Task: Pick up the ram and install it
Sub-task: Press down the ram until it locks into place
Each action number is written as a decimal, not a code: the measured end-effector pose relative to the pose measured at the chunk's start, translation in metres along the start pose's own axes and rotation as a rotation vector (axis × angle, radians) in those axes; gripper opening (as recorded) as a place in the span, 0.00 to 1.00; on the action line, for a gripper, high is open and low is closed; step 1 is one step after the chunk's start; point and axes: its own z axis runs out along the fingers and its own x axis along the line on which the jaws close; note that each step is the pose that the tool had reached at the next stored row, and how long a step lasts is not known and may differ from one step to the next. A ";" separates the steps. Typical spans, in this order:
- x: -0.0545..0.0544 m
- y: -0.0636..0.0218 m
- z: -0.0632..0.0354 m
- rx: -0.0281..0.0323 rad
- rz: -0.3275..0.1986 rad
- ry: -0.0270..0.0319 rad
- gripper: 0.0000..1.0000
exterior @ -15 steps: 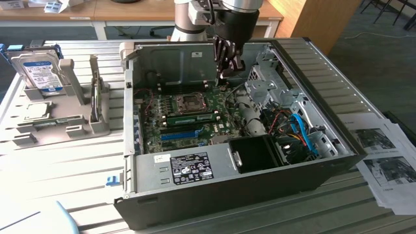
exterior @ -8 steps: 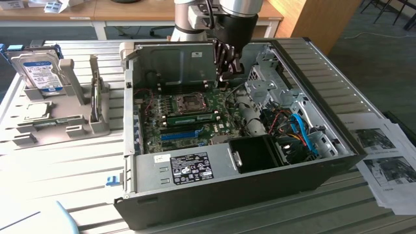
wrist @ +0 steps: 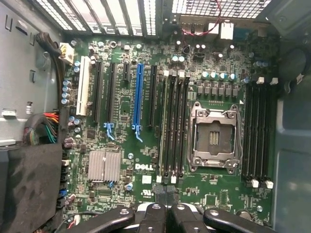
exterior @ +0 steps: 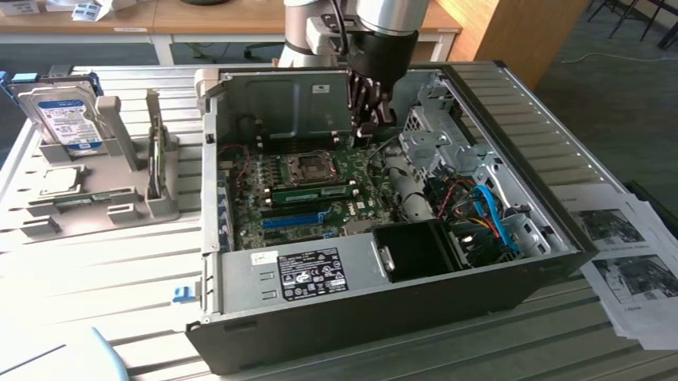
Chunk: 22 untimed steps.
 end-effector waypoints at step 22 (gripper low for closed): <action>0.000 -0.0009 0.0219 0.0000 0.000 0.0002 0.09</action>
